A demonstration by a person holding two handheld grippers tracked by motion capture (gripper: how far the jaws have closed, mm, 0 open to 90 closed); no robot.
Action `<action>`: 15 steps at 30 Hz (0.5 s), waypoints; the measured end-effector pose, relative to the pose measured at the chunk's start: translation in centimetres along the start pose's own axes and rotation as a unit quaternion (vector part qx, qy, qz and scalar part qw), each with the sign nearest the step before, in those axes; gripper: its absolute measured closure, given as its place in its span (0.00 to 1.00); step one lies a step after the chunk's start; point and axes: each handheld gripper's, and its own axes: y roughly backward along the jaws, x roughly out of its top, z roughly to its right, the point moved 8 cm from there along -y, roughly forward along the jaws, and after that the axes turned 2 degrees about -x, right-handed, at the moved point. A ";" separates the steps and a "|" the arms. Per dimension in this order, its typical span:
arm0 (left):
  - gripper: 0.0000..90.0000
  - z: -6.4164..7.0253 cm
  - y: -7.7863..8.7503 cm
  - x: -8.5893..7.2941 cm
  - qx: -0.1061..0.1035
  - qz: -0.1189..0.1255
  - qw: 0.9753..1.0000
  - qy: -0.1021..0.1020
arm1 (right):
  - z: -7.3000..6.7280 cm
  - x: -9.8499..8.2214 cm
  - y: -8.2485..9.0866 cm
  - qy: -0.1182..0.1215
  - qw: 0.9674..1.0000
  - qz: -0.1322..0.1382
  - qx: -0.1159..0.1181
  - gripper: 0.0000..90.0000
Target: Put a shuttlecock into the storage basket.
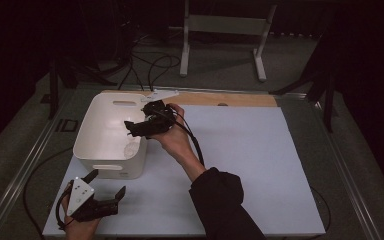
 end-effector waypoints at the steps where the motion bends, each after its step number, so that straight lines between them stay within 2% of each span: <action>1: 0.00 0.0 0.0 0.0 0.000 0.000 1.000 0.000 | 0.1 -0.1 0.1 0.000 1.000 -0.001 -0.002 0.13; 15: 0.00 0.0 0.0 0.0 0.001 0.000 1.000 0.000 | 1.2 -1.0 1.1 0.001 1.000 -0.001 -0.013 0.12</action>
